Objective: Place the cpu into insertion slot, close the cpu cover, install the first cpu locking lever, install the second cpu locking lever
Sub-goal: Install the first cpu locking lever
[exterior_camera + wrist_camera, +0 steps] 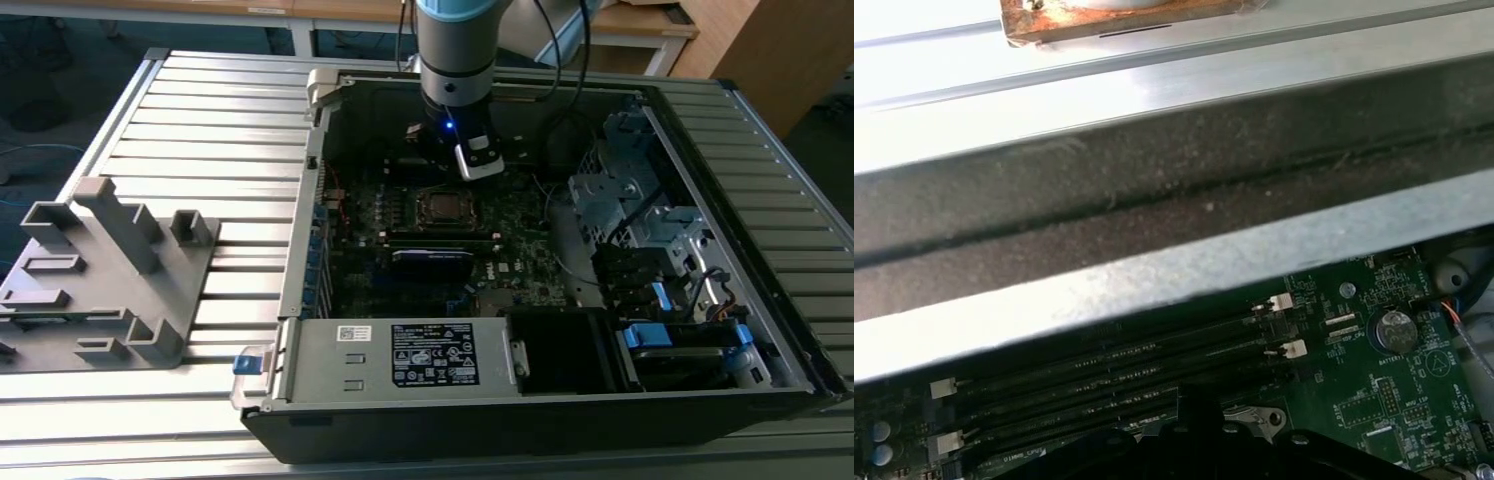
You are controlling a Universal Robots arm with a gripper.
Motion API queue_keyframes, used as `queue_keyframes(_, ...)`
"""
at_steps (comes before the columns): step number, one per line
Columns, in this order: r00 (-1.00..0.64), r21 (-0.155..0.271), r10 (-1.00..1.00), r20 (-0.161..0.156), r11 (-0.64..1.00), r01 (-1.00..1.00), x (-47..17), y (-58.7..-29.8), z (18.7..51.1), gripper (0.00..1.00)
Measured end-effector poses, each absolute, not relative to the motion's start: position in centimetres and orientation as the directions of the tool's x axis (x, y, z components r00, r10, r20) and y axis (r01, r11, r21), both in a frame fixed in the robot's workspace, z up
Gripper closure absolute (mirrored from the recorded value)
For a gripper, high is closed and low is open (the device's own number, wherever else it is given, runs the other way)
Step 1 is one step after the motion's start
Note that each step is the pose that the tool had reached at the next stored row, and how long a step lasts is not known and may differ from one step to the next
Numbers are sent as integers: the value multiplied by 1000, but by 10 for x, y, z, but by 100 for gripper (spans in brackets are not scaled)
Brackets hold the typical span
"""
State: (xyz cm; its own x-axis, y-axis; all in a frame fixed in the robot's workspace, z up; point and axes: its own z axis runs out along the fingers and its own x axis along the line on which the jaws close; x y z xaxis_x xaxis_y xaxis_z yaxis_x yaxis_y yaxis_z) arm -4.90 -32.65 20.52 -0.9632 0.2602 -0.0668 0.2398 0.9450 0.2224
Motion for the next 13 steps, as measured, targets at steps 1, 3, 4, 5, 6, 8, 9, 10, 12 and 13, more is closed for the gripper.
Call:
queue_keyframes(1, -963, 222, 260, -67, 945, 240, -49, -327, 205, 90)
queue_keyframes(3, -963, 223, 260, -68, 945, 239, -49, -326, 205, 90)
queue_keyframes(4, -963, 223, 260, -69, 945, 239, -49, -326, 205, 90)
queue_keyframes(5, -963, 223, 260, -69, 945, 239, -49, -326, 205, 90)
queue_keyframes(6, -963, 223, 260, -69, 945, 239, -49, -326, 205, 90)
queue_keyframes(8, -963, 223, 260, -69, 945, 239, -49, -327, 205, 90)
queue_keyframes(9, -963, 223, 260, -69, 945, 239, -49, -327, 205, 90)
queue_keyframes(10, -963, 223, 260, -69, 945, 239, -49, -326, 204, 90)
queue_keyframes(12, -963, 223, 260, -69, 945, 239, -49, -326, 203, 90)
queue_keyframes(13, -963, 223, 260, -69, 945, 239, -49, -326, 203, 90)
